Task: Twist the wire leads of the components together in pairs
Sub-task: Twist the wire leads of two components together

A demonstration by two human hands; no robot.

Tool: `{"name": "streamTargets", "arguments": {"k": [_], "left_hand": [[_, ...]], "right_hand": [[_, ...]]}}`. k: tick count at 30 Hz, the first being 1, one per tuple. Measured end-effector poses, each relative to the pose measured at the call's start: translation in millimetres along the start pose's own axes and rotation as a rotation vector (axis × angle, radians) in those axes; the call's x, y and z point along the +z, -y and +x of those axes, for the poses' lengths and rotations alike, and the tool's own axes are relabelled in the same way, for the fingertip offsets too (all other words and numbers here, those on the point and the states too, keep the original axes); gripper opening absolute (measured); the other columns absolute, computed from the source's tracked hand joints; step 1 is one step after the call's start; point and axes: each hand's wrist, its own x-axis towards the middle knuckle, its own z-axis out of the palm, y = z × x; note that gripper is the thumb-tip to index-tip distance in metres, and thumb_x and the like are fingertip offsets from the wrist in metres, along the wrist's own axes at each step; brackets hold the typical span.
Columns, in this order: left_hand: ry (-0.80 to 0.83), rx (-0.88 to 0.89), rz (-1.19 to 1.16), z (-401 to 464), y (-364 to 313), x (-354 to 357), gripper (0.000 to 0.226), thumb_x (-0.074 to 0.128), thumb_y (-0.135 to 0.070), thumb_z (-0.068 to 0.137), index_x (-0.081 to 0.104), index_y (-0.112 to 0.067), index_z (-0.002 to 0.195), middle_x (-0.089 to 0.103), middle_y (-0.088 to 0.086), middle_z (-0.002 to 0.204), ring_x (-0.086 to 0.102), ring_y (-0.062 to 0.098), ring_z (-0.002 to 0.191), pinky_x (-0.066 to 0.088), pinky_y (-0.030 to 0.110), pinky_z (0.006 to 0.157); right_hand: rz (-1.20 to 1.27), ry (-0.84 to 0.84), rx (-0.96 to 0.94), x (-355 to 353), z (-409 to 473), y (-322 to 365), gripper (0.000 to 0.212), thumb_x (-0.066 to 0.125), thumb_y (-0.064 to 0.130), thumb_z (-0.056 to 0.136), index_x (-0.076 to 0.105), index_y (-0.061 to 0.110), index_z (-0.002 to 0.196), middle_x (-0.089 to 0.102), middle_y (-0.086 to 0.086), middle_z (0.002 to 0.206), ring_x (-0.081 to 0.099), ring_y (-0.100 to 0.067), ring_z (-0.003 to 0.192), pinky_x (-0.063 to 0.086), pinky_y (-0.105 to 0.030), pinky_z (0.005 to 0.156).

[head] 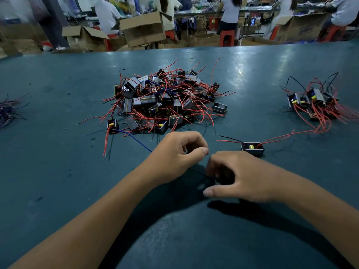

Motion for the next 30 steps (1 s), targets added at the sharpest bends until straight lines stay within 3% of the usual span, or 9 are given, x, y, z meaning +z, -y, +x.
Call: {"name": "streamTargets", "arguments": {"k": [3,5,10,13,16,21,27,30], "left_hand": [[0.004,-0.022,-0.085,2,1,-1,0.023,0.058,-0.026,0.095,0.069,-0.013,0.08,0.06,0.003,0.066,0.053,0.032,0.063,0.043,0.04,0.059],[-0.017,-0.057,-0.15,3,4,-1,0.031,0.055,-0.027,0.102,0.07,-0.011,0.08,0.059,-0.003,0.063,0.051,0.022,0.055,0.041,0.034,0.054],[0.032,-0.027,-0.006,3,7,0,0.004,0.072,-0.022,0.092,0.071,-0.018,0.09,0.06,-0.021,0.063,0.042,0.001,0.051,0.035,0.017,0.051],[0.114,-0.003,0.071,1,6,0,0.005,0.075,-0.025,0.09,0.072,-0.021,0.09,0.055,-0.027,0.056,0.036,0.002,0.045,0.024,0.01,0.046],[0.147,-0.001,0.112,2,6,-2,0.004,0.074,-0.025,0.09,0.074,-0.021,0.088,0.059,-0.023,0.062,0.041,0.005,0.048,0.029,0.013,0.049],[0.136,-0.003,0.131,3,9,-3,0.009,0.073,-0.028,0.091,0.073,-0.021,0.086,0.065,-0.006,0.073,0.054,0.025,0.06,0.041,0.031,0.055],[0.138,-0.027,0.134,2,8,-4,0.008,0.074,-0.027,0.091,0.073,-0.02,0.085,0.066,-0.007,0.076,0.056,0.021,0.062,0.044,0.033,0.059],[0.123,0.0,0.146,1,3,1,0.008,0.072,-0.025,0.092,0.073,-0.019,0.087,0.068,-0.007,0.079,0.058,0.015,0.074,0.047,0.035,0.07]], "right_hand": [[-0.056,-0.065,-0.049,2,3,-1,0.014,0.068,0.038,0.088,0.056,0.031,0.085,0.06,0.014,0.084,0.054,-0.003,0.078,0.042,-0.02,0.072],[-0.021,-0.109,-0.034,-3,3,-4,0.013,0.068,0.029,0.09,0.056,0.03,0.083,0.06,0.014,0.08,0.054,-0.001,0.075,0.038,-0.013,0.068],[0.04,-0.251,-0.058,-8,3,-9,0.01,0.069,0.023,0.09,0.061,0.024,0.085,0.062,0.015,0.079,0.057,0.001,0.077,0.038,-0.009,0.066],[0.036,-0.316,-0.076,-9,4,-11,0.01,0.07,0.024,0.089,0.062,0.025,0.084,0.064,0.013,0.076,0.06,-0.005,0.075,0.04,-0.011,0.064],[0.0,-0.311,-0.113,-13,3,-13,0.01,0.073,0.023,0.088,0.064,0.023,0.083,0.063,0.014,0.073,0.058,-0.005,0.072,0.038,-0.009,0.064],[0.026,-0.279,-0.149,-20,1,-17,0.014,0.077,0.019,0.085,0.064,0.023,0.081,0.061,0.016,0.069,0.055,0.003,0.064,0.035,-0.004,0.06],[0.023,-0.198,-0.146,-24,0,-22,0.011,0.074,0.022,0.087,0.064,0.026,0.087,0.064,0.018,0.076,0.059,-0.005,0.072,0.039,-0.009,0.064],[0.014,-0.177,-0.153,-23,1,-22,0.012,0.072,0.022,0.089,0.063,0.03,0.088,0.064,0.019,0.078,0.06,-0.004,0.075,0.04,-0.009,0.065]]}}
